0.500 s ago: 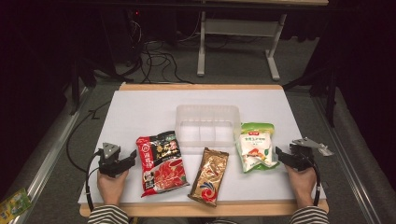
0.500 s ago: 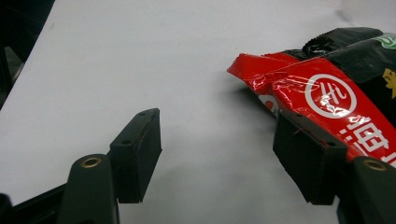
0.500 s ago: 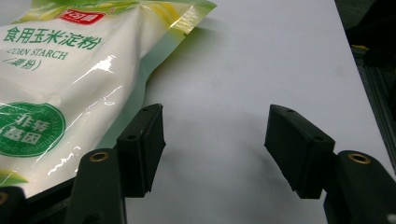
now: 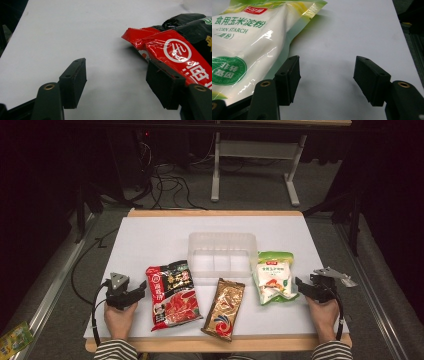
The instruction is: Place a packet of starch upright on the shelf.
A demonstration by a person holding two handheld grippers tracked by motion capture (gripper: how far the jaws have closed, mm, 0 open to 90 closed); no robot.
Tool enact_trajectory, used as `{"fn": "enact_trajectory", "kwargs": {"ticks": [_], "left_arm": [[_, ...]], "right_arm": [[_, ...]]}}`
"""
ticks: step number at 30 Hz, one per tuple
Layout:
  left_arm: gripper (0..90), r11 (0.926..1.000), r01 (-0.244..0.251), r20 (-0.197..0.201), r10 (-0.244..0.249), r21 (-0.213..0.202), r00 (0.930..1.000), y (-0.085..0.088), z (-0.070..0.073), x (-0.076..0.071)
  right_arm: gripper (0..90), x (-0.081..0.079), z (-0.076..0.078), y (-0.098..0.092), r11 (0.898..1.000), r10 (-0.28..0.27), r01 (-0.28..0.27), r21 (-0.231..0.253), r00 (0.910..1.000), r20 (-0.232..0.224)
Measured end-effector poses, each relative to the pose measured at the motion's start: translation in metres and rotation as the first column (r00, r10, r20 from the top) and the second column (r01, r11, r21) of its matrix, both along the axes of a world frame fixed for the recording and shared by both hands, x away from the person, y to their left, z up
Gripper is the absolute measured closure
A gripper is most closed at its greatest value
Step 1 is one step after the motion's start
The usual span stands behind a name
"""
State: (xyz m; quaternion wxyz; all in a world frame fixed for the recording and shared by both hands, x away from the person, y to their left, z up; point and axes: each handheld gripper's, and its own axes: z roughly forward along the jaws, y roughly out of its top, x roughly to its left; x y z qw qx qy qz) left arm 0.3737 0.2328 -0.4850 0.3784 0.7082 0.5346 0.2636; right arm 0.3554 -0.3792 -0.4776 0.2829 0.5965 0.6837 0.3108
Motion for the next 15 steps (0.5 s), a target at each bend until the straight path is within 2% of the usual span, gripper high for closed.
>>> {"fn": "enact_trajectory", "kwargs": {"ticks": [3, 7, 15], "left_arm": [[33.0, 1.0000, 0.003, 0.005, -0.003, 0.003, 1.0000, -0.0001, 0.0001, -0.0005], [33.0, 1.0000, 0.002, 0.009, -0.002, 0.001, 1.0000, -0.0001, 0.0001, -0.0008], [33.0, 0.9999, 0.006, 0.010, -0.006, 0.011, 0.9999, -0.0012, 0.0001, -0.0010]], "right_arm": [[38.1, 0.0009, 0.0004, -0.0020, 0.999, 0.003, -0.003, 0.034, 0.9999, -0.017], [37.8, 0.0004, 0.0009, -0.0034, 0.999, 0.004, -0.004, 0.044, 0.9999, -0.012], [37.1, -0.0046, 0.0028, -0.0071, 0.997, -0.003, 0.001, 0.079, 0.9996, 0.030]]}}
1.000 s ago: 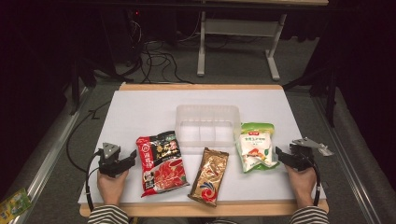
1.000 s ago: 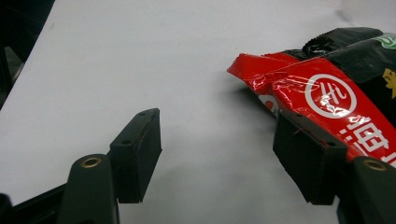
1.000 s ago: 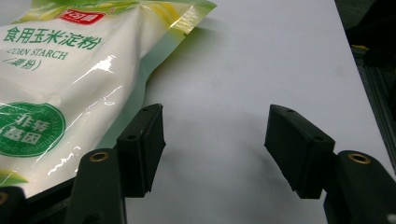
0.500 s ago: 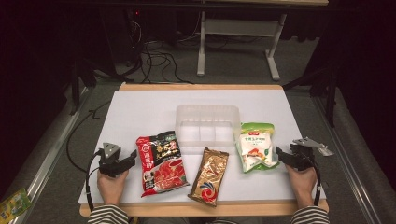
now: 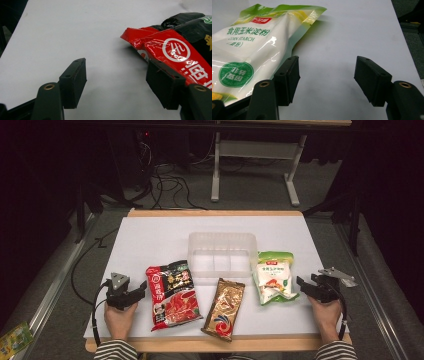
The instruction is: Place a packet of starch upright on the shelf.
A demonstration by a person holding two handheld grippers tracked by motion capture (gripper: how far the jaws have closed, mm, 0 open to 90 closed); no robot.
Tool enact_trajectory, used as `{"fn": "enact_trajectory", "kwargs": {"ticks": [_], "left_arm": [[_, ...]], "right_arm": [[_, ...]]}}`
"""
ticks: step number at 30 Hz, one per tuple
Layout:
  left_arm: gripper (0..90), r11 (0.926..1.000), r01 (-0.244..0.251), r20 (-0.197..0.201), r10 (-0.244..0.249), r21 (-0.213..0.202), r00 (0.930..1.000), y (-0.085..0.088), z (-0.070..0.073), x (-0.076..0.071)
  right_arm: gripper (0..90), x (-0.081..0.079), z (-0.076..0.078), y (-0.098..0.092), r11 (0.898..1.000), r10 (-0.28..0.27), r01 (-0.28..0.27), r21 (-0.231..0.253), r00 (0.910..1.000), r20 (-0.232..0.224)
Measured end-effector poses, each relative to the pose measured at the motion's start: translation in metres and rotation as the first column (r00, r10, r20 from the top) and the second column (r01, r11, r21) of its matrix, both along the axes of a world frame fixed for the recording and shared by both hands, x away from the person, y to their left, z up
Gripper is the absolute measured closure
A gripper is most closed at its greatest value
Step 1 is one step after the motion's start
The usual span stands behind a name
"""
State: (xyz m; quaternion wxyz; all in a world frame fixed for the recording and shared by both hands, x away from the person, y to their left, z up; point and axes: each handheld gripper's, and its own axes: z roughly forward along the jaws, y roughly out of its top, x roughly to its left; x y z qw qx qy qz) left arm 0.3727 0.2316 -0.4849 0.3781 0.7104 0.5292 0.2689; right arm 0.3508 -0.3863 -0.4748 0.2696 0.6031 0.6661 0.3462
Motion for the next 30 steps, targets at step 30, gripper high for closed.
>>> {"fn": "enact_trajectory", "kwargs": {"ticks": [30], "left_arm": [[33.8, 0.9996, 0.000, 0.002, 0.000, 0.027, 1.0000, -0.003, 0.000, 0.000]], "right_arm": [[36.9, -0.008, 0.028, 0.002, 0.993, 0.104, -0.101, 0.053, 0.9928, -0.059]]}}
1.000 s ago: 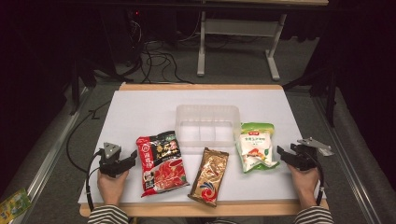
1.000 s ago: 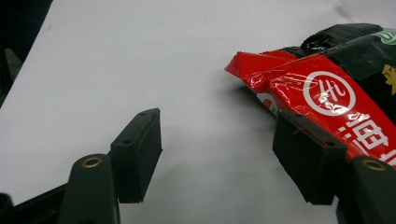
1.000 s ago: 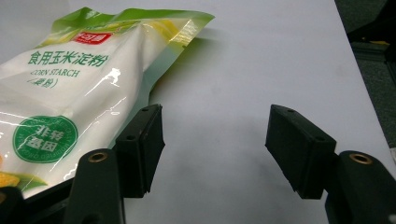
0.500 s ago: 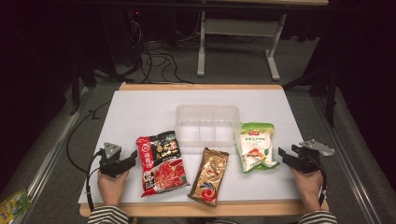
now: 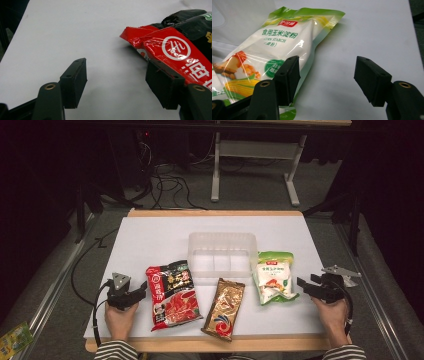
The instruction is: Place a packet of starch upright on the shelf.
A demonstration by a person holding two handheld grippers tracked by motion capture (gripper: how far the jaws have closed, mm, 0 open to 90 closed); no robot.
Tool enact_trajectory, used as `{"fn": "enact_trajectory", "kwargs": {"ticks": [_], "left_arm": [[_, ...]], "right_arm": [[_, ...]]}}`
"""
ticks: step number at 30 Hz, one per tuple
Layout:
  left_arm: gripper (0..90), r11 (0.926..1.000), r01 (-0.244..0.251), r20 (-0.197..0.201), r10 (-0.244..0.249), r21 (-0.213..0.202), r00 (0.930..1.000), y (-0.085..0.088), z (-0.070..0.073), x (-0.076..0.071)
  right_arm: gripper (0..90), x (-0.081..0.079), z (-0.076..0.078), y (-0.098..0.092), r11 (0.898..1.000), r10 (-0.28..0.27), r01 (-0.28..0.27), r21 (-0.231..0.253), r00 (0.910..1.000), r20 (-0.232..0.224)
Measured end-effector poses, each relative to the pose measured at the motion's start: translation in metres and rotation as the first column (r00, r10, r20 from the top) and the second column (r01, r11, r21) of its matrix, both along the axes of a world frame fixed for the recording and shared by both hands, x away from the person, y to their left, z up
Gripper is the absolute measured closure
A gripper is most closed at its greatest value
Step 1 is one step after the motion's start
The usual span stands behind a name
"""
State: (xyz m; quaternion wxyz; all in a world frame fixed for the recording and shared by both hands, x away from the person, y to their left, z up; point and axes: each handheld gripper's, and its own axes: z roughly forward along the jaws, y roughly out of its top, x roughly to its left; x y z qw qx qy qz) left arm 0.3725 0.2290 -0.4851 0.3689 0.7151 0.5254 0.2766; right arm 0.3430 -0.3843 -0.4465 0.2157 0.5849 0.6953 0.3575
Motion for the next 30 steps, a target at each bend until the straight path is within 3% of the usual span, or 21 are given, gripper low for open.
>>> {"fn": "enact_trajectory", "kwargs": {"ticks": [1, 10, 17, 18, 21, 25, 30], "left_arm": [[33.9, 1.0000, -0.001, -0.002, 0.001, -0.003, 1.0000, 0.000, 0.000, 0.000], [33.9, 1.0000, -0.001, 0.000, 0.001, -0.009, 1.0000, 0.001, 0.000, 0.000], [33.9, 1.0000, 0.000, 0.001, 0.000, -0.008, 1.0000, 0.001, 0.000, 0.000], [33.9, 1.0000, -0.001, 0.002, 0.001, -0.008, 1.0000, 0.001, 0.000, 0.000], [34.1, 1.0000, 0.000, 0.002, 0.000, -0.007, 1.0000, 0.001, 0.000, 0.000], [34.4, 1.0000, 0.003, 0.001, -0.003, -0.007, 1.0000, 0.001, 0.000, 0.000], [34.6, 1.0000, 0.001, 0.001, -0.001, -0.005, 1.0000, 0.001, 0.000, 0.000]], "right_arm": [[35.8, 0.004, 0.001, 0.002, 1.000, 0.014, -0.014, 0.003, 0.9996, -0.022], [31.7, 0.030, 0.012, 0.016, 0.997, 0.071, -0.071, 0.007, 0.9945, -0.077], [28.6, 0.048, 0.017, 0.023, 0.997, 0.081, -0.080, 0.011, 0.9886, -0.127], [26.8, 0.055, 0.016, 0.025, 0.996, 0.088, -0.086, 0.017, 0.9843, -0.153], [26.4, 0.061, 0.016, 0.027, 0.996, 0.087, -0.088, -0.001, 0.9823, -0.166], [22.9, 0.076, 0.013, 0.030, 0.996, 0.094, -0.092, 0.023, 0.9725, -0.213], [19.6, 0.086, 0.011, 0.031, 0.997, 0.083, -0.080, 0.022, 0.9692, -0.232]]}}
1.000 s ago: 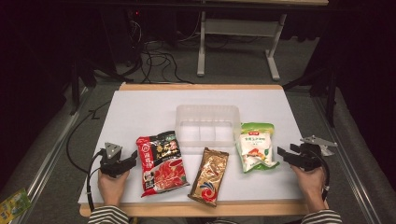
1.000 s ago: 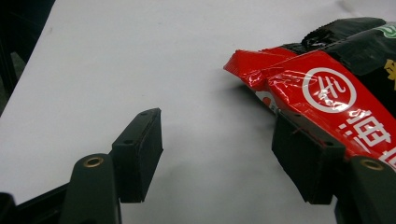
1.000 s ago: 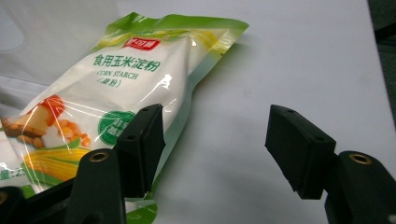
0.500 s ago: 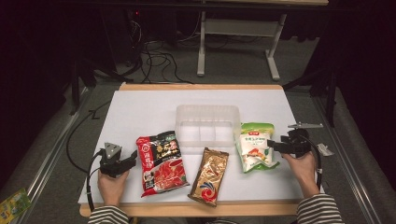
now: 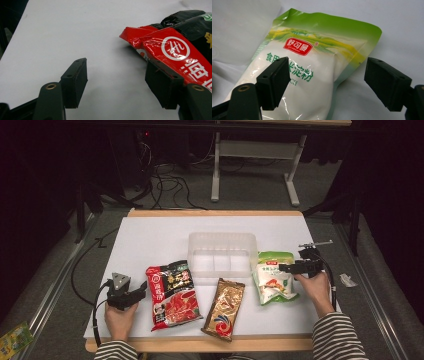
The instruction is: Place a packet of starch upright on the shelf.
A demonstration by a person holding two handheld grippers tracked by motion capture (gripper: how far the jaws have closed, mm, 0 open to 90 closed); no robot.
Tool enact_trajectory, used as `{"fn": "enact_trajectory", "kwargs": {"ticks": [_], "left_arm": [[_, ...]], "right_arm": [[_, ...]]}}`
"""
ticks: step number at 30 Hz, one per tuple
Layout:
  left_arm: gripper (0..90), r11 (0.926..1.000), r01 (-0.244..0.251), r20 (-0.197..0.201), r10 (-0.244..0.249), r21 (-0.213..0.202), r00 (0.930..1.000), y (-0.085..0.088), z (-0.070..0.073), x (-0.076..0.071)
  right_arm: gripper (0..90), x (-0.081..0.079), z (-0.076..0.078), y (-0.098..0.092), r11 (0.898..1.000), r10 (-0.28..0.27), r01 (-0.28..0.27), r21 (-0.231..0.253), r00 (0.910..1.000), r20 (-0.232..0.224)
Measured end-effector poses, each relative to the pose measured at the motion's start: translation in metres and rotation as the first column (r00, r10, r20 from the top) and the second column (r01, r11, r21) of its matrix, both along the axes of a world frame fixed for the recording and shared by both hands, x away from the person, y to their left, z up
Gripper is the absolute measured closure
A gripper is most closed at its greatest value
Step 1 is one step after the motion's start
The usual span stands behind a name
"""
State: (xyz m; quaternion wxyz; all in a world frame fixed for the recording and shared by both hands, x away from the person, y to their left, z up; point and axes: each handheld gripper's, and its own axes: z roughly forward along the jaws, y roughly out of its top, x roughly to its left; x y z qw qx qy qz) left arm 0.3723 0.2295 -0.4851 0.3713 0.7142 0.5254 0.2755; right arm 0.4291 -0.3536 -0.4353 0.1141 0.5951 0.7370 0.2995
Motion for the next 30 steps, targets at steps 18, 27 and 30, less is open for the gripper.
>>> {"fn": "enact_trajectory", "kwargs": {"ticks": [18, 27, 30], "left_arm": [[34.4, 1.0000, 0.000, 0.003, 0.000, 0.004, 1.0000, -0.001, 0.000, 0.000], [34.5, 0.9999, -0.001, 0.005, 0.000, 0.011, 1.0000, -0.001, 0.000, 0.000], [34.6, 0.9999, -0.002, 0.004, 0.002, 0.013, 1.0000, -0.001, 0.000, 0.000]], "right_arm": [[14.5, 0.024, -0.017, 0.006, 0.998, 0.010, -0.001, 0.063, 0.9898, -0.142], [29.8, 0.030, -0.016, 0.010, 0.995, 0.057, -0.038, 0.097, 0.9790, -0.196], [37.1, 0.031, -0.016, 0.009, 0.992, 0.073, -0.049, 0.119, 0.9752, -0.209]]}}
